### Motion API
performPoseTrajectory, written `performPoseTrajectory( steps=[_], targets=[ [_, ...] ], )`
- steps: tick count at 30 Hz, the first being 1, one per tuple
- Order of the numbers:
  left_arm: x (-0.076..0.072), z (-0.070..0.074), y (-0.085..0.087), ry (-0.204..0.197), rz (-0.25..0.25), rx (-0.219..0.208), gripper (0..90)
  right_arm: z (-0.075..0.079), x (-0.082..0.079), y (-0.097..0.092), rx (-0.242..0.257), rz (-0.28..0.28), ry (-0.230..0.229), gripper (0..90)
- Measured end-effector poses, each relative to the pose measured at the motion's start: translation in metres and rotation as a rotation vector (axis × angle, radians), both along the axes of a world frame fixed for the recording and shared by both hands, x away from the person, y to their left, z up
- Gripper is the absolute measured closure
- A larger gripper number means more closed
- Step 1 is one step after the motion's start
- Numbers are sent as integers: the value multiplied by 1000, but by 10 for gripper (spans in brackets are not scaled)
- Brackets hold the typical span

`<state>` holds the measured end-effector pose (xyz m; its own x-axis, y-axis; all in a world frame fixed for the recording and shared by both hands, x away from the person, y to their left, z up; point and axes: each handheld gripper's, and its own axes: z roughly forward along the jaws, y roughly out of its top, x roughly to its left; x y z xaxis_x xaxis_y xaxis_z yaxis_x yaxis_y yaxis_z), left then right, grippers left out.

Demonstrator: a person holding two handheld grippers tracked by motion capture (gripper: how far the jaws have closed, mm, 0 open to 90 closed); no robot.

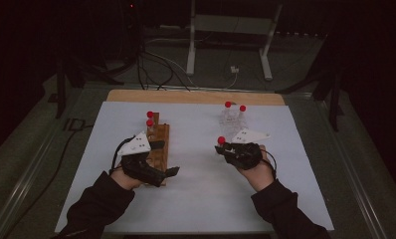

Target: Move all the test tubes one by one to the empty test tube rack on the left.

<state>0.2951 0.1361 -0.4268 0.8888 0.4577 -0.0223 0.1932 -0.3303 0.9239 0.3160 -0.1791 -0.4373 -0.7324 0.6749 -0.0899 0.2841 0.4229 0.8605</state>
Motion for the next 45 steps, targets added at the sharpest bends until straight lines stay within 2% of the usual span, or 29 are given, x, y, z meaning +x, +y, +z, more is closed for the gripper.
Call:
performPoseTrajectory(
  steps=[8,16,23,26,32,35,45],
  targets=[
    [5,1,-21,-13,-32,12,43,-15,-14,15,-13,68,32,756],
    [7,1,-42,-21,-68,29,78,-17,-19,23,-16,100,44,756],
    [9,2,-57,-39,-80,45,230,-16,-23,26,-11,117,46,756],
    [9,2,-62,-54,-87,47,340,-16,-24,27,-10,124,43,755],
    [8,2,-72,-73,-94,68,477,-15,-26,28,-7,130,45,755],
    [9,1,-75,-93,-90,85,526,-15,-26,28,-11,134,48,756],
    [11,-3,-83,-88,-116,96,679,-15,-27,27,-9,138,49,755]
  ],
)
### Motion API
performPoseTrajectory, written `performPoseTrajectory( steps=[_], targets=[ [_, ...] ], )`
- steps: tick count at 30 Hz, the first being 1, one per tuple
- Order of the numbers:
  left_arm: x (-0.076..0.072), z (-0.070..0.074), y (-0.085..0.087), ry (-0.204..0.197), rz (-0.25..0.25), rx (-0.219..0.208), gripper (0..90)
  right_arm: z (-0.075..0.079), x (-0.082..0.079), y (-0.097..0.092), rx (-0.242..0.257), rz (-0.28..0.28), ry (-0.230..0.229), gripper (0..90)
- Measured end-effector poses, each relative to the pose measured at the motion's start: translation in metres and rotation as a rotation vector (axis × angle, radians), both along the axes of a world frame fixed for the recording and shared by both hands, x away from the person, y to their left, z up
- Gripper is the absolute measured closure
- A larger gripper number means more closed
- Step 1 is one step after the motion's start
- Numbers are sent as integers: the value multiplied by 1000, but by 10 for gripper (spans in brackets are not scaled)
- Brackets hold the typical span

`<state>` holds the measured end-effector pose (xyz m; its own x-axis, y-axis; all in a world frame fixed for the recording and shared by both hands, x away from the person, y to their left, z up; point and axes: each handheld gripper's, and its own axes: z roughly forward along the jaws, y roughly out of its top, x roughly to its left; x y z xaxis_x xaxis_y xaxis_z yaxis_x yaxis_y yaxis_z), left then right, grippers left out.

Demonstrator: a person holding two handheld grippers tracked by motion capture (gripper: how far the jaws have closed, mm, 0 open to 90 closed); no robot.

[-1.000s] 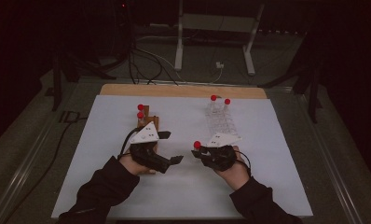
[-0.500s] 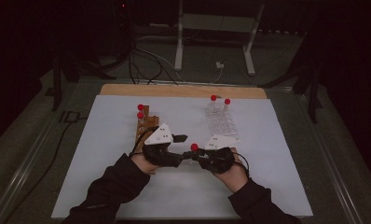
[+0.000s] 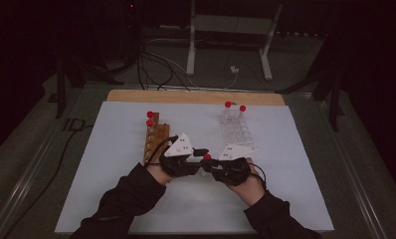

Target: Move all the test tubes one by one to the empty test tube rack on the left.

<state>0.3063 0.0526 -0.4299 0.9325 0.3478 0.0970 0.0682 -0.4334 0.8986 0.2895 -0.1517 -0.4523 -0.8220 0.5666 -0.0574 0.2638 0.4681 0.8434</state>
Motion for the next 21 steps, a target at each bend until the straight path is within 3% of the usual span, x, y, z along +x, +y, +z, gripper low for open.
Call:
performPoseTrajectory(
  steps=[13,21],
  targets=[
    [3,2,0,0,-26,13,720,0,0,-2,8,-2,3,754],
    [3,8,2,8,-20,4,721,2,-1,-3,20,-2,-28,729]
  ],
)
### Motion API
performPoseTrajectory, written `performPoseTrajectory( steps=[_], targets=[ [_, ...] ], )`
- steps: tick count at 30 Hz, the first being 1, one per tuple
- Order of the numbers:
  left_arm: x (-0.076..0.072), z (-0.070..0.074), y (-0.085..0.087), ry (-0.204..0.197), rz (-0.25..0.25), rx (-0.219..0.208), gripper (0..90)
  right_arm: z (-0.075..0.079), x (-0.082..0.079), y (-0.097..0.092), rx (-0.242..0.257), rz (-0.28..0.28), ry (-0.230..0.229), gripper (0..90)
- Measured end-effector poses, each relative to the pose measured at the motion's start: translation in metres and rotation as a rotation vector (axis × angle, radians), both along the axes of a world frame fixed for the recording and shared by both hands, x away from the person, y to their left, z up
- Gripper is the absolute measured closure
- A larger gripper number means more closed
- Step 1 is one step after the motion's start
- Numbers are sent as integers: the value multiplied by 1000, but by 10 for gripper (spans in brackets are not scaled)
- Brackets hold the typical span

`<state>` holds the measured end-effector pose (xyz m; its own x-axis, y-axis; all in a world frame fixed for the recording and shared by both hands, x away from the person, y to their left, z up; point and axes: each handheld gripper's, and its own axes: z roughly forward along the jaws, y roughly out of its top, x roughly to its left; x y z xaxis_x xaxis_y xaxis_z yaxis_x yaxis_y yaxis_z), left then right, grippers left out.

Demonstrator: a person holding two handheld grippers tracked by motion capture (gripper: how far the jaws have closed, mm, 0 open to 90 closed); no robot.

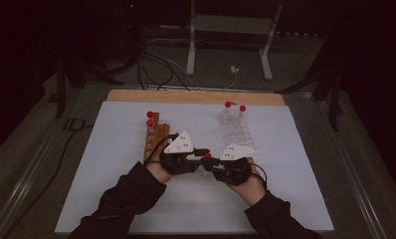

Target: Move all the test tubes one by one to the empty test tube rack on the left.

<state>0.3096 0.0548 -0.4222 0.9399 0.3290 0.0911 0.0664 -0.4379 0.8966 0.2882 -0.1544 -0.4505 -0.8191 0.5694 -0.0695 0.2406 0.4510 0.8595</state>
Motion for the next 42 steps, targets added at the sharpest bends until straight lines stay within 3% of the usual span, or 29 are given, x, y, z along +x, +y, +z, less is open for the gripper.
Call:
performPoseTrajectory(
  steps=[3,17,38,42],
  targets=[
    [1,4,5,-5,15,-12,721,1,0,-2,10,-9,-2,649],
    [6,21,33,-16,94,-32,721,8,0,-15,68,-35,-6,431],
    [15,40,91,-42,264,-48,721,12,2,-19,121,-106,-7,39],
    [17,43,101,-52,296,-54,721,13,2,-20,127,-108,-9,18]
  ],
)
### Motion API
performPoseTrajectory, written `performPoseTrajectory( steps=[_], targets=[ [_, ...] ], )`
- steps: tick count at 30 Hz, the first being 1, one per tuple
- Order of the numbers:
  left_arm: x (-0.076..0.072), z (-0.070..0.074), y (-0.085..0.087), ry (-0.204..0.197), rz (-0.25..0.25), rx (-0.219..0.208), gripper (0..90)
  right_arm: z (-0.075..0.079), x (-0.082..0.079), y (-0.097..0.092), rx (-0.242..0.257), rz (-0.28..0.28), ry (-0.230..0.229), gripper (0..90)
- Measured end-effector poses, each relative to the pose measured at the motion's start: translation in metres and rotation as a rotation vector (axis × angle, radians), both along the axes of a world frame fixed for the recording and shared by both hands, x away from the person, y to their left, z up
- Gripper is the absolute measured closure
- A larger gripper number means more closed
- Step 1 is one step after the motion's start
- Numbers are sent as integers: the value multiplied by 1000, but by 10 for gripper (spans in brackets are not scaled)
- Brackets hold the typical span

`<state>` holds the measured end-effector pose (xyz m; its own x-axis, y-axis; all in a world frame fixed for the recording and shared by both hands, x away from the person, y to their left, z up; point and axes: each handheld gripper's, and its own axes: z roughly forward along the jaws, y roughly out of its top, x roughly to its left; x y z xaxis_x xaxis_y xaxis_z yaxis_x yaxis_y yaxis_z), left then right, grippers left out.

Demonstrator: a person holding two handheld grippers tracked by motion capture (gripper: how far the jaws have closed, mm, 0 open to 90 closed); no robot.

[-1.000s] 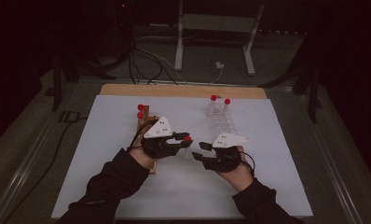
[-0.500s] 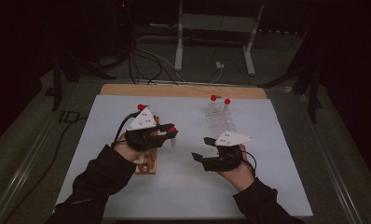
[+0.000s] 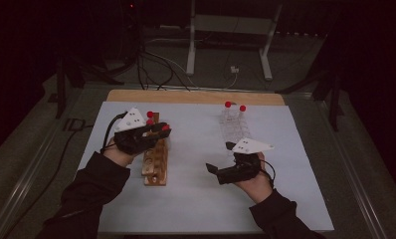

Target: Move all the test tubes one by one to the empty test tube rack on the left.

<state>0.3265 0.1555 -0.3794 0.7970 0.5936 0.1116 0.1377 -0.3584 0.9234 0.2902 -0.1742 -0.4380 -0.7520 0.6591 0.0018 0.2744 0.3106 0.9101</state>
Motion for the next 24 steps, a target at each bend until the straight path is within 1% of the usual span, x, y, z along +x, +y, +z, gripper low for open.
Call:
performPoseTrajectory(
  steps=[1,3,4,6,7,10,14,17,23,24],
  targets=[
    [1,1,2,-1,10,0,721,0,0,0,2,2,2,0],
    [2,2,7,-5,28,7,721,1,0,-2,13,3,1,0],
    [3,3,9,-4,35,1,721,1,0,-2,13,4,4,0],
    [5,4,14,-12,56,6,721,2,-1,-3,20,-1,-5,0],
    [6,4,16,-8,62,4,721,2,-1,-3,17,9,0,0],
    [11,4,22,-14,93,5,721,2,-1,-3,15,14,-4,0],
    [17,1,29,-16,136,-6,721,1,-1,-3,13,18,-2,0],
    [22,-3,31,-18,163,-7,721,1,-1,-3,12,19,2,0],
    [30,-11,35,-14,200,-27,721,1,0,-4,9,23,1,0],
    [31,-13,35,-19,210,-21,721,1,0,-4,10,26,3,0]
  ],
)
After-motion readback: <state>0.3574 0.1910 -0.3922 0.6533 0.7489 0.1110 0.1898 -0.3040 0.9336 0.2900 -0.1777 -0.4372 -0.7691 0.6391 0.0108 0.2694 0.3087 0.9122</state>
